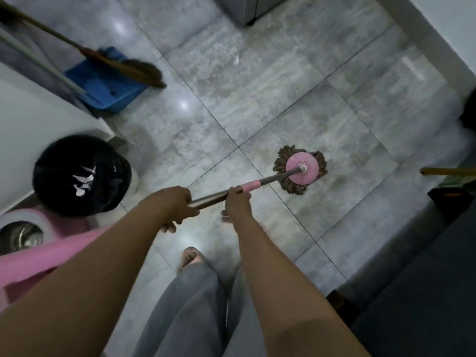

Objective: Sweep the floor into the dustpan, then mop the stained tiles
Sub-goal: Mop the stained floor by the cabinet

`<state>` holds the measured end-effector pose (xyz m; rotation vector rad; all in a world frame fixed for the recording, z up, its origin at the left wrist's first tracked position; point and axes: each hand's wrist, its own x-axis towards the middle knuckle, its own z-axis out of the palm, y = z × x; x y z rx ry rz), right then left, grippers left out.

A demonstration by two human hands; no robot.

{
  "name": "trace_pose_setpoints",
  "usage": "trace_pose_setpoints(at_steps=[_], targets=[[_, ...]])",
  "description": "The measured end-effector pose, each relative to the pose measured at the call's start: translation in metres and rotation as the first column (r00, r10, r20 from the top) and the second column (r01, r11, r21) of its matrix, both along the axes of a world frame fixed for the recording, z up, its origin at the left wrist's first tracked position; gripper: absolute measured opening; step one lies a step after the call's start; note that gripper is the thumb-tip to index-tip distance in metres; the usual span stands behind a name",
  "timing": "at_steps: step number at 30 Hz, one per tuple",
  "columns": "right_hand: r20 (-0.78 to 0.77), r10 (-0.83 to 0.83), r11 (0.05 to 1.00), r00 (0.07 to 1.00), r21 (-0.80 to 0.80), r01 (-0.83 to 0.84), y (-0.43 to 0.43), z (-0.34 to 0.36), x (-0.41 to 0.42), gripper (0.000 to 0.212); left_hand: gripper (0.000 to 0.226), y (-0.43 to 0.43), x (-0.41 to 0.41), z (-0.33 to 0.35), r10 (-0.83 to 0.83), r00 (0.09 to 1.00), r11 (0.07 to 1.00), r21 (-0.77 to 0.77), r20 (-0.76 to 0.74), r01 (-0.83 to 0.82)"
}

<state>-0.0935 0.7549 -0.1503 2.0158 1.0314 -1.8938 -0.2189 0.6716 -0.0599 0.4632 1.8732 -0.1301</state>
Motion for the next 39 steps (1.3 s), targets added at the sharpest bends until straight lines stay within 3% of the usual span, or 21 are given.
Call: trace_pose_setpoints(at_steps=[1, 2, 4, 5, 6, 8, 9, 11, 12, 13, 14, 15, 16, 17, 18, 20, 23, 27, 30, 35, 39], targets=[[0.081, 0.208, 0.951, 0.975, 0.214, -0.221, 0.003, -0.004, 0.005, 0.051, 0.021, 0.003, 0.002, 0.0, -0.144, 0.982, 0.989, -0.003, -0.12, 0.145], [0.162, 0.419, 0.811, 0.894, 0.377, -0.448, 0.008, -0.007, 0.012, 0.049, 0.022, 0.006, 0.004, -0.001, -0.259, 0.935, 0.965, -0.021, -0.242, 0.261], [0.31, 0.742, 0.404, 0.595, 0.502, -0.765, 0.023, -0.015, 0.024, 0.054, 0.02, 0.011, 0.009, -0.002, -0.339, 0.859, 0.938, -0.071, -0.384, 0.338], [0.342, 0.813, 0.258, 0.472, 0.515, -0.818, 0.033, -0.019, 0.027, 0.054, 0.016, 0.013, 0.01, 0.0, -0.342, 0.834, 0.937, -0.089, -0.432, 0.338], [0.348, 0.845, 0.175, 0.406, 0.538, -0.824, 0.044, -0.022, 0.027, 0.049, 0.013, 0.015, 0.012, 0.003, -0.35, 0.801, 0.932, -0.097, -0.486, 0.349], [0.316, 0.887, 0.087, 0.337, 0.602, -0.794, 0.067, -0.025, 0.02, 0.036, 0.018, 0.014, 0.018, 0.008, -0.333, 0.684, 0.896, 0.007, -0.649, 0.444], [0.303, 0.912, 0.038, 0.276, 0.608, -0.793, 0.076, -0.025, 0.016, 0.031, 0.021, 0.011, 0.024, 0.008, -0.253, 0.622, 0.837, 0.156, -0.741, 0.525], [0.29, 0.944, -0.049, 0.156, 0.593, -0.804, 0.091, -0.023, 0.011, 0.025, 0.022, 0.003, 0.038, 0.009, -0.078, 0.61, 0.616, 0.443, -0.788, 0.651], [0.281, 0.951, -0.063, 0.132, 0.592, -0.804, 0.098, -0.022, 0.01, 0.024, 0.017, -0.002, 0.046, 0.006, -0.041, 0.641, 0.515, 0.534, -0.766, 0.67], [0.27, 0.954, -0.062, 0.129, 0.602, -0.796, 0.104, -0.021, 0.009, 0.022, 0.012, -0.005, 0.055, 0.002, -0.024, 0.706, 0.503, 0.602, -0.708, 0.621], [0.26, 0.956, -0.06, 0.134, 0.621, -0.781, 0.11, -0.019, 0.01, 0.021, 0.011, -0.007, 0.063, 0.0, 0.043, 0.797, 0.584, 0.662, -0.603, 0.469], [0.257, 0.957, -0.066, 0.135, 0.644, -0.762, 0.115, -0.017, 0.01, 0.02, 0.016, -0.007, 0.07, -0.003, 0.193, 0.863, 0.697, 0.685, -0.466, 0.214], [0.262, 0.957, -0.084, 0.123, 0.66, -0.747, 0.12, -0.015, 0.011, 0.02, 0.024, -0.004, 0.072, -0.004, 0.401, 0.854, 0.744, 0.662, -0.33, -0.093], [0.27, 0.957, -0.106, 0.106, 0.664, -0.74, 0.125, -0.013, 0.012, 0.02, 0.034, 0.001, 0.072, -0.007, 0.598, 0.773, 0.694, 0.619, -0.212, -0.367], [0.282, 0.956, -0.128, 0.087, 0.663, -0.738, 0.129, -0.01, 0.013, 0.019, 0.039, 0.009, 0.071, -0.008, 0.741, 0.667, 0.572, 0.595, -0.079, -0.565], [0.309, 0.949, -0.166, 0.062, 0.658, -0.735, 0.135, -0.005, 0.014, 0.02, 0.034, 0.027, 0.07, -0.01, 0.872, 0.467, 0.281, 0.63, 0.147, -0.724], [0.339, 0.938, -0.183, 0.078, 0.672, -0.718, 0.14, 0.009, 0.015, 0.024, 0.02, 0.047, 0.074, 0.003, 0.893, 0.303, 0.011, 0.656, 0.333, -0.755], [0.359, 0.93, -0.204, 0.087, 0.695, -0.689, 0.14, 0.039, 0.005, 0.03, 0.017, 0.053, 0.069, 0.034, 0.863, 0.26, -0.121, 0.676, 0.434, -0.727], [0.355, 0.932, -0.22, 0.08, 0.726, -0.652, 0.128, 0.069, -0.009, 0.026, 0.016, 0.042, 0.055, 0.066, 0.841, 0.314, -0.129, 0.727, 0.441, -0.674], [0.3, 0.953, -0.216, 0.049, 0.782, -0.584, 0.081, 0.126, -0.033, 0.02, 0.023, -0.003, 0.033, 0.127, 0.817, 0.458, -0.04, 0.827, 0.35, -0.561], [0.223, 0.975, -0.188, -0.004, 0.813, -0.552, 0.03, 0.171, -0.051, 0.017, 0.023, -0.055, 0.024, 0.176, 0.816, 0.515, 0.01, 0.884, 0.263, -0.467]])
